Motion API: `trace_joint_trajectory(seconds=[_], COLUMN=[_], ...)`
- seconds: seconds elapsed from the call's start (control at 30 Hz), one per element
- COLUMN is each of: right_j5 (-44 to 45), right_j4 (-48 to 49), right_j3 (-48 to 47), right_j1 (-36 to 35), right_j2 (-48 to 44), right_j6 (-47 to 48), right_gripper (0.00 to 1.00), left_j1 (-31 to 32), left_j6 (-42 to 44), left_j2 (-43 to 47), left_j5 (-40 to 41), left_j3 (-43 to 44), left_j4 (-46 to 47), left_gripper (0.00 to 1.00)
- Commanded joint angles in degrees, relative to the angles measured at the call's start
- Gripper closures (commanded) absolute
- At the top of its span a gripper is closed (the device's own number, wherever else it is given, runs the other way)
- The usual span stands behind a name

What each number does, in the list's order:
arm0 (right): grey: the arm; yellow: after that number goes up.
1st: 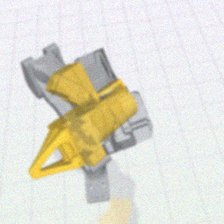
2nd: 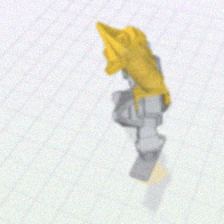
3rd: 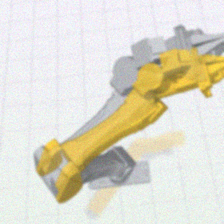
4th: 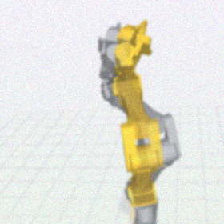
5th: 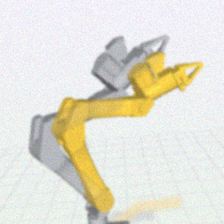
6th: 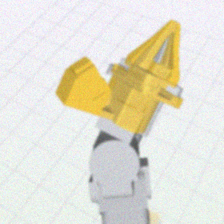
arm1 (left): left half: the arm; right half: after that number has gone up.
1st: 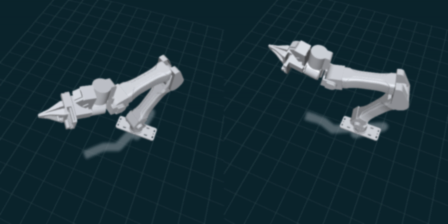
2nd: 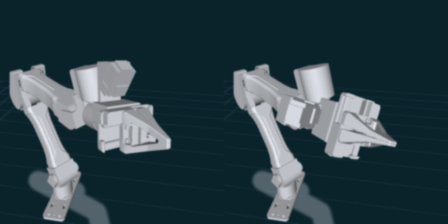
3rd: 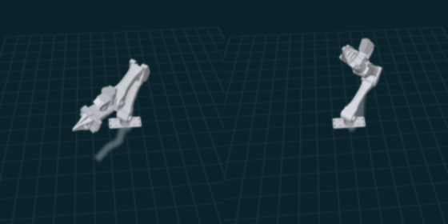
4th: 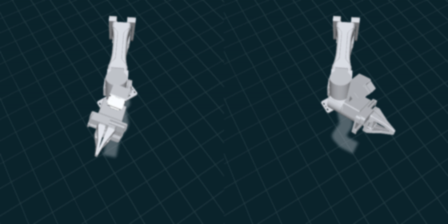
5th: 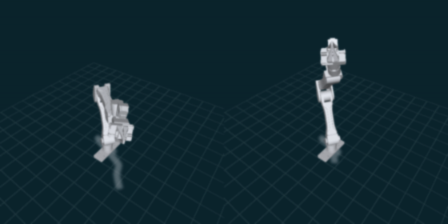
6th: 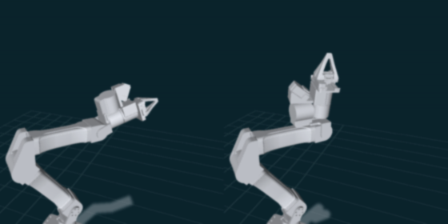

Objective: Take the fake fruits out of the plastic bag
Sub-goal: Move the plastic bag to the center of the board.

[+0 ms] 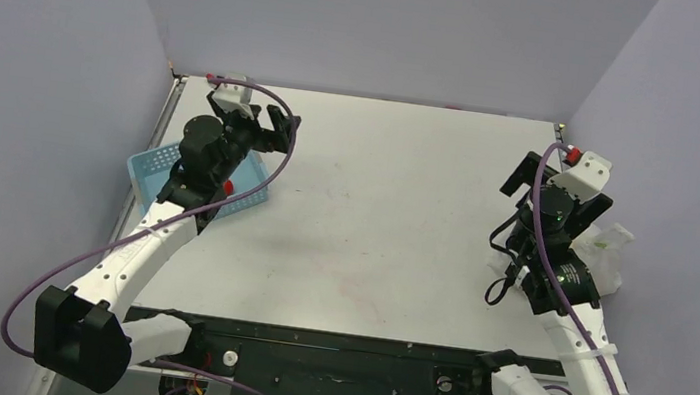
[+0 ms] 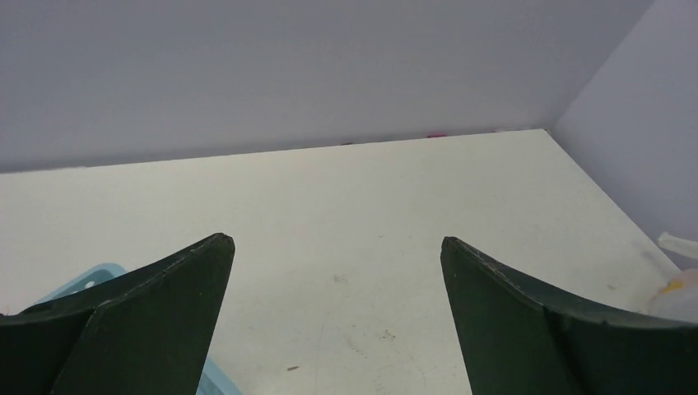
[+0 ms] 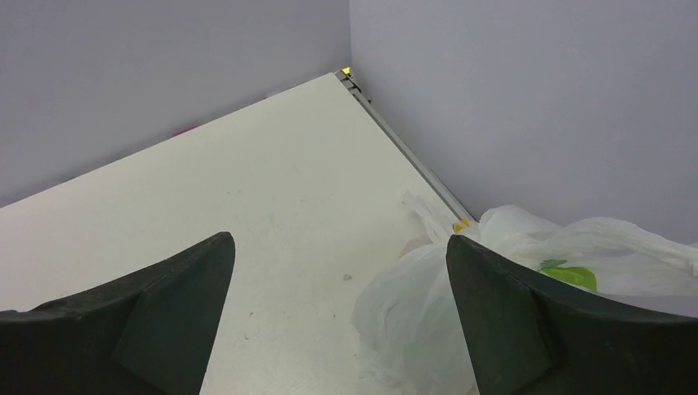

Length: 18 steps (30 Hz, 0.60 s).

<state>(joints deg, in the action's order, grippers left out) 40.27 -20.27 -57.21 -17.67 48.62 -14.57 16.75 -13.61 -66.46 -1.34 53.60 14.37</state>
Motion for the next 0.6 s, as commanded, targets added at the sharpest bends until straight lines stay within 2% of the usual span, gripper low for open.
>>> trace_joint_trajectory(seconds=[0.0, 0.23, 0.47, 0.57], right_j5=[5.38, 7.66, 9.15, 14.73], right_j4=[-1.56, -6.23, -13.43, -15.17], right_j3=[-1.1, 3.0, 4.1, 5.18], right_j1=[-1.61, -1.51, -0.73, -0.55], right_j2=[-1.0, -8.46, -11.58, -12.12], right_j6=[-1.78, -4.63, -5.26, -7.41], right_gripper=[0.04, 0.04, 0.04, 0.04], left_j1=[3.14, 10.73, 12.07, 12.23], left_j6=[-0.55, 2.74, 0.15, 0.37], left_j2=[0.47, 0.29, -2.27, -2.79], left_j5=[-7.27, -6.99, -11.68, -13.24], left_j3=[0.9, 0.04, 0.13, -0.29], left_j4=[5.11, 4.94, 5.97, 6.09], left_gripper=[0.03, 0.03, 0.03, 0.03])
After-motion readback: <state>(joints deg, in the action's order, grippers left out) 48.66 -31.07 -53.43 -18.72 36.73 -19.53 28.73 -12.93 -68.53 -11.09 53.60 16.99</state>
